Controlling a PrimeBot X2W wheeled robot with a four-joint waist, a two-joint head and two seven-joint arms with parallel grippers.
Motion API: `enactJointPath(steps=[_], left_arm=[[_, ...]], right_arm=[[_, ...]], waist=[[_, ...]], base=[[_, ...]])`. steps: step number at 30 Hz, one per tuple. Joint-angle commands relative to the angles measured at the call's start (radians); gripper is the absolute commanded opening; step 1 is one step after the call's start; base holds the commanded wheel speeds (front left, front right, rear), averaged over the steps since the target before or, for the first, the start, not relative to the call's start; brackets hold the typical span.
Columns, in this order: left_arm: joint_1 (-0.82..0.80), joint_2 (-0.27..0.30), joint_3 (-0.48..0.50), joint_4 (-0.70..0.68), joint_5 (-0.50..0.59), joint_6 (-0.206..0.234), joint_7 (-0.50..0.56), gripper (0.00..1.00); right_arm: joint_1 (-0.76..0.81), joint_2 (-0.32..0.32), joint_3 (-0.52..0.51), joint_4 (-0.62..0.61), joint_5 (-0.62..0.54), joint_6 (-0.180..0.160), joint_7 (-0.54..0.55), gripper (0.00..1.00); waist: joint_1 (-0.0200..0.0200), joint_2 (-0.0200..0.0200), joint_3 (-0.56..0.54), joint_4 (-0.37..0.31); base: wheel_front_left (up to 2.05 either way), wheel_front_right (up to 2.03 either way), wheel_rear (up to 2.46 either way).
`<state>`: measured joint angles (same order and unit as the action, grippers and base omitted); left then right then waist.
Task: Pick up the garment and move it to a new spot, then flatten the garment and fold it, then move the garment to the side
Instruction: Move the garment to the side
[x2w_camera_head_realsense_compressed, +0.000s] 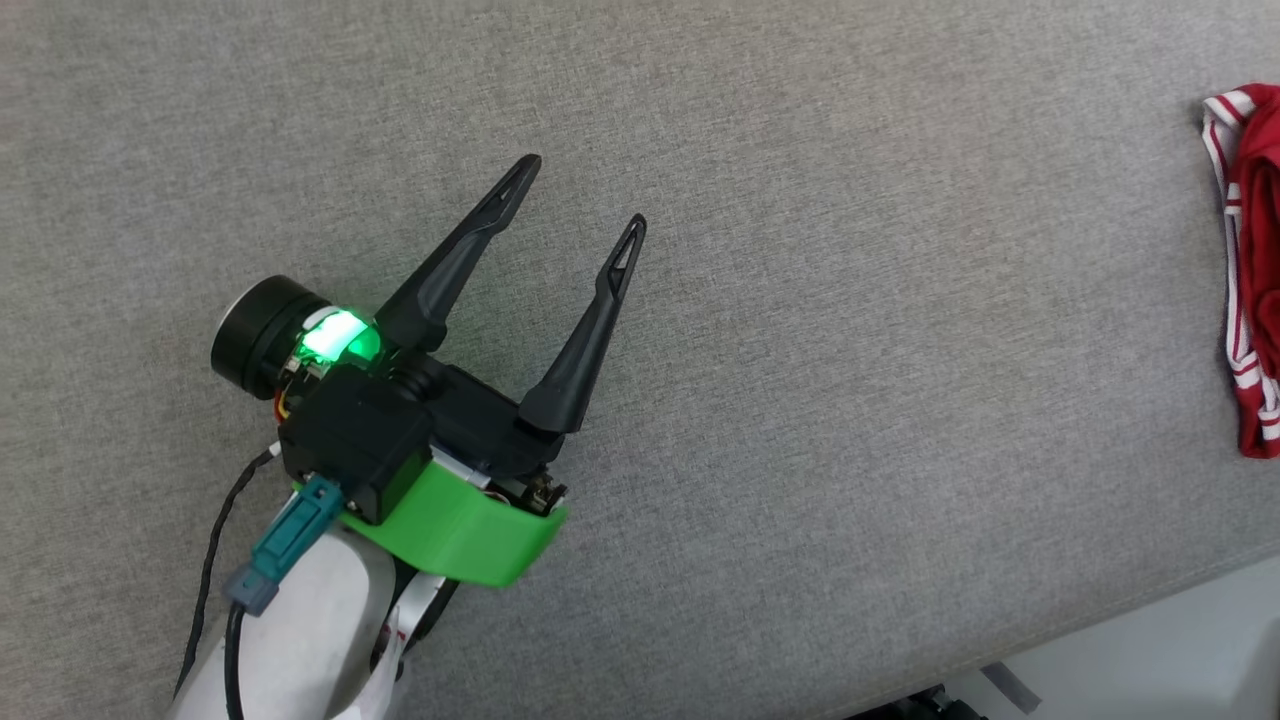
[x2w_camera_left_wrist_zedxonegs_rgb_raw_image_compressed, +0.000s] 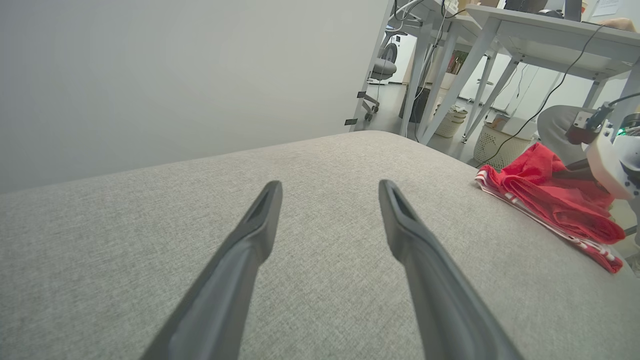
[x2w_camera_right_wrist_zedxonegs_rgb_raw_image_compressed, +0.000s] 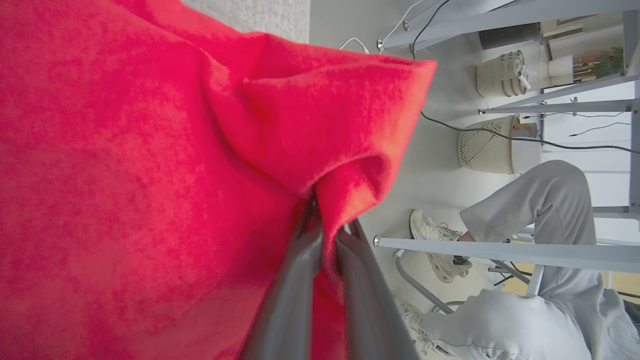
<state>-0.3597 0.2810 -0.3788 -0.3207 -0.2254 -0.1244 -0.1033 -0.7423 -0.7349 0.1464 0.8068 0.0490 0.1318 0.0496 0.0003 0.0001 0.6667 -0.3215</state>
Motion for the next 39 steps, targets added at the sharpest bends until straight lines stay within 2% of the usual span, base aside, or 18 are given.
enactJointPath(steps=[1, 3, 4, 5, 14, 21, 25, 30, 35, 39], left_arm=[[-0.011, 0.008, 0.006, -0.006, 0.000, 0.006, 0.003, 1.00], [-0.009, 0.011, 0.007, -0.006, -0.001, 0.007, 0.001, 1.00], [-0.008, 0.011, 0.007, -0.004, -0.003, 0.008, -0.001, 1.00], [-0.007, 0.011, 0.006, -0.001, -0.004, 0.008, -0.003, 1.00], [0.000, -0.010, 0.000, 0.055, -0.027, 0.014, -0.055, 1.00], [0.038, -0.029, 0.026, 0.147, -0.064, 0.028, -0.115, 1.00], [0.070, -0.042, 0.045, 0.202, -0.084, 0.036, -0.139, 1.00], [0.112, -0.059, 0.084, 0.260, -0.104, 0.055, -0.153, 1.00], [0.147, -0.068, 0.123, 0.303, -0.102, 0.077, -0.157, 1.00], [0.177, -0.090, 0.161, 0.318, -0.106, 0.090, -0.158, 1.00]], right_arm=[[-0.022, 0.015, -0.008, 0.022, -0.016, -0.001, -0.016, 0.00], [-0.036, 0.031, -0.021, 0.056, -0.029, -0.001, -0.037, 0.00], [-0.043, 0.036, -0.028, 0.075, -0.038, -0.001, -0.047, 0.47], [-0.050, 0.041, -0.037, 0.088, -0.043, -0.001, -0.056, 1.00], [-0.089, 0.058, -0.074, 0.159, -0.089, -0.001, -0.137, 1.00], [-0.096, 0.077, -0.047, 0.085, -0.060, -0.001, -0.190, 1.00], [-0.072, 0.089, -0.021, -0.004, -0.001, -0.001, -0.198, 1.00], [-0.001, 0.115, 0.001, -0.186, 0.117, -0.001, -0.185, 1.00], [0.122, 0.179, -0.038, -0.415, 0.219, -0.001, -0.154, 1.00], [0.261, 0.248, -0.087, -0.595, 0.246, -0.001, -0.135, 1.00]], waist=[[-0.0003, -0.0001, 0.023, 0.005], [-0.0003, -0.0001, 0.023, 0.009], [-0.0003, -0.0001, 0.020, 0.012], [-0.0003, -0.0001, 0.017, 0.014], [-0.0003, -0.0001, -0.064, 0.035], [-0.0003, -0.0001, -0.190, 0.057], [-0.0003, -0.0001, -0.277, 0.083], [-0.0003, -0.0001, -0.379, 0.128], [-0.0003, -0.0001, -0.454, 0.177], [-0.0003, -0.0001, -0.496, 0.214]], base=[[0.00, 0.00, 0.00], [0.00, 0.00, 0.00], [0.00, 0.00, 0.00], [0.00, 0.00, 0.00], [0.00, 0.00, 0.00], [0.00, 0.00, 0.00], [0.00, 0.00, 0.00], [0.00, 0.00, 0.00], [0.00, 0.00, 0.00], [0.00, 0.00, 0.00]])
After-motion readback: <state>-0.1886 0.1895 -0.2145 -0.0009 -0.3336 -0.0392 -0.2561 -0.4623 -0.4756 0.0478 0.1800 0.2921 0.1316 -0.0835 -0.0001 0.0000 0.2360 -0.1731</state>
